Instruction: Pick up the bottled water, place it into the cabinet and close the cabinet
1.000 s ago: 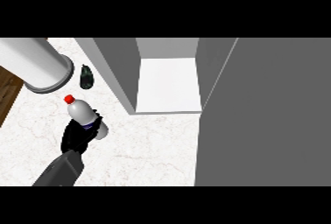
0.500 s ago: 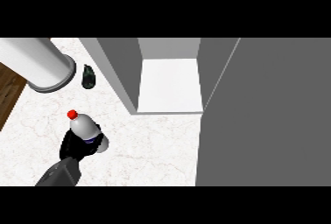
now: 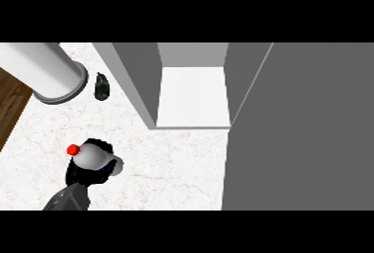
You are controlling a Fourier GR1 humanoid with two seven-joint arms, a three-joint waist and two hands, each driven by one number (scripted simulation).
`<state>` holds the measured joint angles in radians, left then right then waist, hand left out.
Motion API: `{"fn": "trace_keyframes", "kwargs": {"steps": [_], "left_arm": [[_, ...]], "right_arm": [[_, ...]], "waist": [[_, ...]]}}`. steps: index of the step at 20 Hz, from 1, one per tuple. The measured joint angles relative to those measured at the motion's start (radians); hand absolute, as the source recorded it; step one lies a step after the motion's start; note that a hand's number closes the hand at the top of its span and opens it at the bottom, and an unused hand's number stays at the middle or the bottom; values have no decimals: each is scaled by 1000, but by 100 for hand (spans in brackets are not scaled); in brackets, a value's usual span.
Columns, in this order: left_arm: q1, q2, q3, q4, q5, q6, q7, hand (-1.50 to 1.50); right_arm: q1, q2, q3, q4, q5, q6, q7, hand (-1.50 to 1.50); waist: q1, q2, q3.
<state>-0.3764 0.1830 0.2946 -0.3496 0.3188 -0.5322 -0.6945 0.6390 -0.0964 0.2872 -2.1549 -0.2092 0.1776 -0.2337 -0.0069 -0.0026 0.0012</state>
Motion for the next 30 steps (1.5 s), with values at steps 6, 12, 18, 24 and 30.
{"fn": "trace_keyframes", "kwargs": {"steps": [6, 12, 18, 24, 30], "left_arm": [[40, -14, -7, -97, 49, -36, 89, 150], [93, -69, -43, -305, 102, -2, 220, 150], [169, -138, -114, -591, 120, 105, 358, 150], [177, -170, -227, -810, 141, 266, 457, 150], [108, -180, -336, -909, 139, 447, 507, 150]], "right_arm": [[2, -8, -6, 9, -10, 9, -17, -150], [-17, -1, 17, -9, -4, -15, 22, -150], [-24, 4, 37, -4, -4, -24, 29, -150], [-33, -3, 30, 29, -17, -11, -4, -150], [-14, -7, 63, 23, -5, -18, -11, -150]], "waist": [[4, 0, -1], [9, -1, 0], [10, -2, 0], [6, -1, -1], [0, 0, -1]]}}
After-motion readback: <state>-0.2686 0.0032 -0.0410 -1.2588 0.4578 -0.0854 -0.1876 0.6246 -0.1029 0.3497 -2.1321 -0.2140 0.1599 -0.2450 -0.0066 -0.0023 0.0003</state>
